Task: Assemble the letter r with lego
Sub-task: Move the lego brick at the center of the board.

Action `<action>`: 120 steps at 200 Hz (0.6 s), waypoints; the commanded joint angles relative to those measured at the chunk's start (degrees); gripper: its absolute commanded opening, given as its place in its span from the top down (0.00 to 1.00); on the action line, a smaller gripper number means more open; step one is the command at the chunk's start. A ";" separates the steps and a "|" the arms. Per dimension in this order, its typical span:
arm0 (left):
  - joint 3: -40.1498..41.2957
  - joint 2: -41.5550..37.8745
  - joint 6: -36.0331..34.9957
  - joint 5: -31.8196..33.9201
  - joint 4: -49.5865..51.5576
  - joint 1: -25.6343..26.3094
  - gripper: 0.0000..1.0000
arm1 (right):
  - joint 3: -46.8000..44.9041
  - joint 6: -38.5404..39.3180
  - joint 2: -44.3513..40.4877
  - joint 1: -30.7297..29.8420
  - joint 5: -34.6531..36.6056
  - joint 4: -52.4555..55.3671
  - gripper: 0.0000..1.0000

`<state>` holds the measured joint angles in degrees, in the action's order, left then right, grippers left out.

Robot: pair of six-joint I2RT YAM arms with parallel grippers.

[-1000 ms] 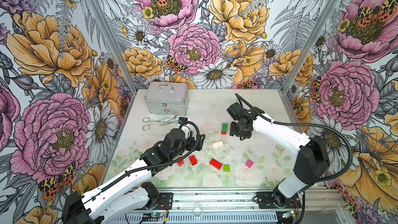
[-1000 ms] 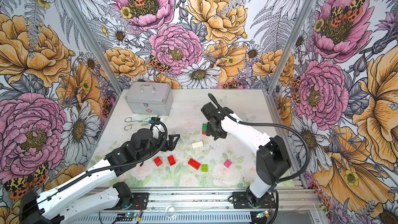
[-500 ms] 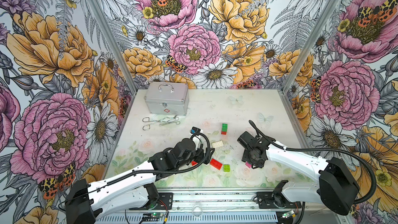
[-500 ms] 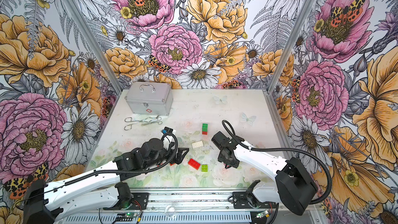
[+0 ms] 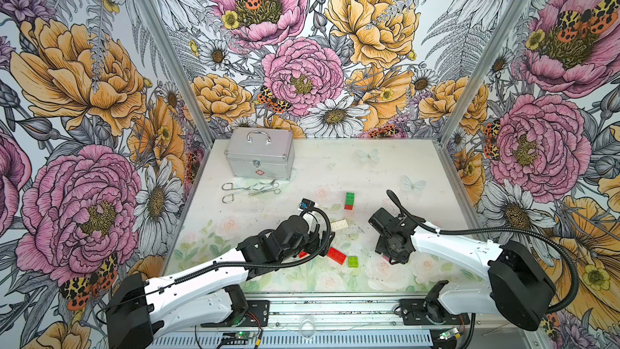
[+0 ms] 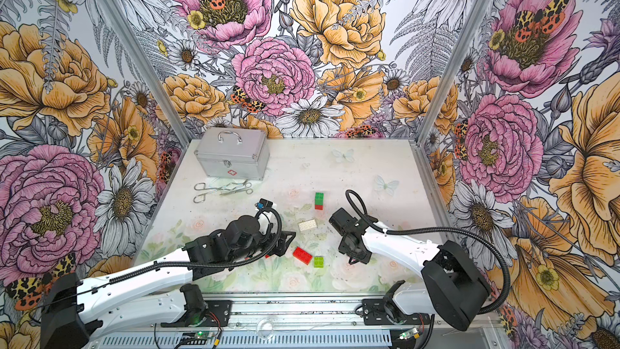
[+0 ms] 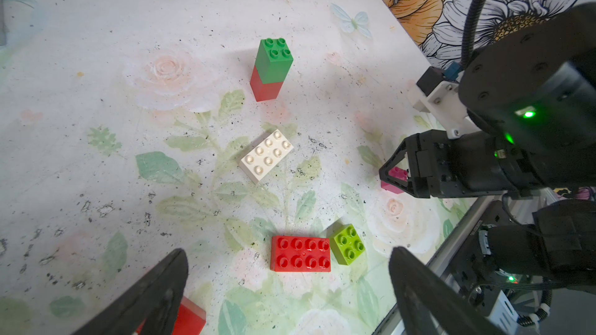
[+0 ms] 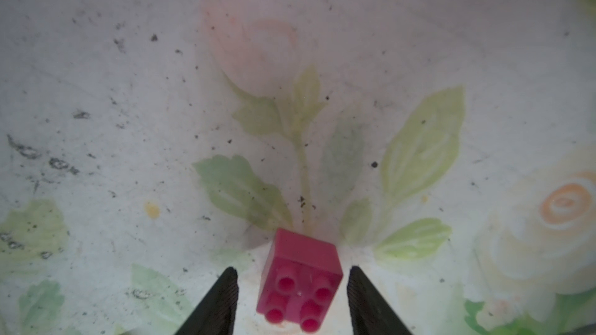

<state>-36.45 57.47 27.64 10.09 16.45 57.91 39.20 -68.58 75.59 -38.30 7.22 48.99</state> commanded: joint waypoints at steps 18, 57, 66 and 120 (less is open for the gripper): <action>-2.14 0.99 -0.48 1.56 -1.07 0.45 0.01 | -0.05 0.08 1.71 0.59 -0.28 -1.39 0.53; -1.96 1.17 -0.63 1.53 -0.98 0.10 0.01 | 1.06 2.13 3.81 1.02 -0.94 -2.06 0.63; -1.88 1.32 -0.57 1.49 -0.89 -0.23 0.01 | 1.93 3.66 4.36 1.42 -0.84 -1.97 0.66; -3.07 2.78 -1.08 1.09 -0.96 -3.57 0.01 | 12.80 18.81 10.79 8.47 -0.24 -0.44 0.68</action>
<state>-37.54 59.31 27.44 10.13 16.47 56.27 46.19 -58.83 83.22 -32.53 6.20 48.38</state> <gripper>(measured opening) 0.988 0.340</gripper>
